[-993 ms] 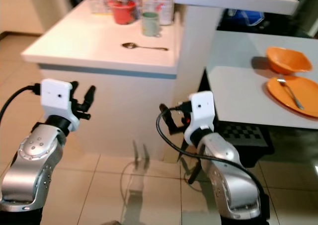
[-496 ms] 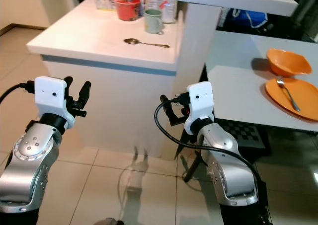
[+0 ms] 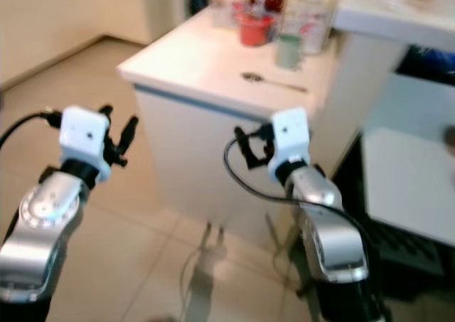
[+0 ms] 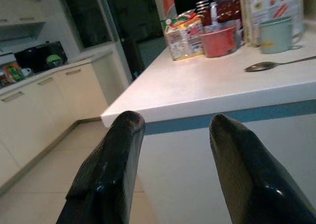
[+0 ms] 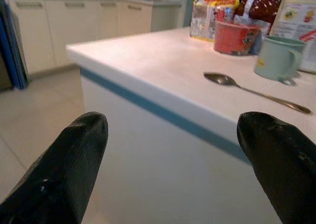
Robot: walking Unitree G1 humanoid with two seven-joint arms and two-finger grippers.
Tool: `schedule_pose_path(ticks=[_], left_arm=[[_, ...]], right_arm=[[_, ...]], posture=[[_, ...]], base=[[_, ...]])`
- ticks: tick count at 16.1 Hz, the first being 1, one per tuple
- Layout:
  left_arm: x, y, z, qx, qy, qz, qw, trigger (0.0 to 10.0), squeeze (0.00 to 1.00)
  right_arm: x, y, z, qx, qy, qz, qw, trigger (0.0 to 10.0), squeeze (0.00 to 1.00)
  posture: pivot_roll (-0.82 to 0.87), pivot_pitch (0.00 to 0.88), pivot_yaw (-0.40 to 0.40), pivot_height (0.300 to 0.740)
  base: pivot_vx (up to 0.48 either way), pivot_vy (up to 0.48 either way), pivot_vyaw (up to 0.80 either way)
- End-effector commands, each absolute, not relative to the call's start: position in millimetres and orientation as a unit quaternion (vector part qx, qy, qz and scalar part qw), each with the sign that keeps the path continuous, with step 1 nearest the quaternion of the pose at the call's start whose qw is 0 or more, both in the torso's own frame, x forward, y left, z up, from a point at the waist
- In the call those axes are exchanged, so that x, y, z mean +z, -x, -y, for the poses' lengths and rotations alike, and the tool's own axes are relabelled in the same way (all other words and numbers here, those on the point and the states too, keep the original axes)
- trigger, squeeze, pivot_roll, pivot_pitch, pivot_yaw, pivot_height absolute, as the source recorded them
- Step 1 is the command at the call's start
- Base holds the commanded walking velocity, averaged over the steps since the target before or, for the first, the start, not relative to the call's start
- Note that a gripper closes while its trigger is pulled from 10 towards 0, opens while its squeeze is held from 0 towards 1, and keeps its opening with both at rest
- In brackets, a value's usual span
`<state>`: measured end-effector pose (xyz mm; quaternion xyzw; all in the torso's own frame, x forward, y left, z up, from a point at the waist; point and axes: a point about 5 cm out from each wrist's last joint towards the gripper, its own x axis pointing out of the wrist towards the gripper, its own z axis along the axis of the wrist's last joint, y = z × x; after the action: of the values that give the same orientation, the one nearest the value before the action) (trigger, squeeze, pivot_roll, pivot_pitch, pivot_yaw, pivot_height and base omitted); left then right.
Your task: Setting the table
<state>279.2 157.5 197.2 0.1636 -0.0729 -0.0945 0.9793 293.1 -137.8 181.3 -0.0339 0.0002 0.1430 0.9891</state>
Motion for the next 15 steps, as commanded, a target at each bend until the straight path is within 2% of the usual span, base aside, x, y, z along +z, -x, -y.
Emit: schedule_pose_path(ticks=[1, 4, 9, 15], left_arm=[[197, -282, -159, -0.098, -0.166, 0.071, 0.979, 10.0, 0.0], [195, -282, -154, -0.111, -0.148, 0.067, 0.98, 10.0, 0.0], [193, -283, -152, -0.118, -0.156, 0.067, 0.978, 10.0, 0.0], [194, -283, -152, -0.118, -0.156, 0.07, 0.978, 10.0, 0.0]], right_arm=[[184, -295, 139, 0.135, 0.019, 0.007, 0.991, 10.0, 0.0], [185, -297, 145, 0.133, 0.014, 0.003, 0.991, 10.0, 0.0], [187, -301, 151, 0.135, 0.018, 0.003, 0.991, 10.0, 0.0], [191, -304, 152, 0.176, 0.047, 0.005, 0.983, 10.0, 0.0]], posture=[[0.06, 0.0, -0.018, 0.74], [0.06, 0.0, -0.017, 0.74], [0.06, 0.0, -0.02, 0.74], [0.06, 0.0, -0.026, 0.74]], base=[[0.368, 0.0, 0.0], [0.365, 0.0, 0.0], [0.368, 0.0, -0.75], [0.368, 0.0, 0.0]])
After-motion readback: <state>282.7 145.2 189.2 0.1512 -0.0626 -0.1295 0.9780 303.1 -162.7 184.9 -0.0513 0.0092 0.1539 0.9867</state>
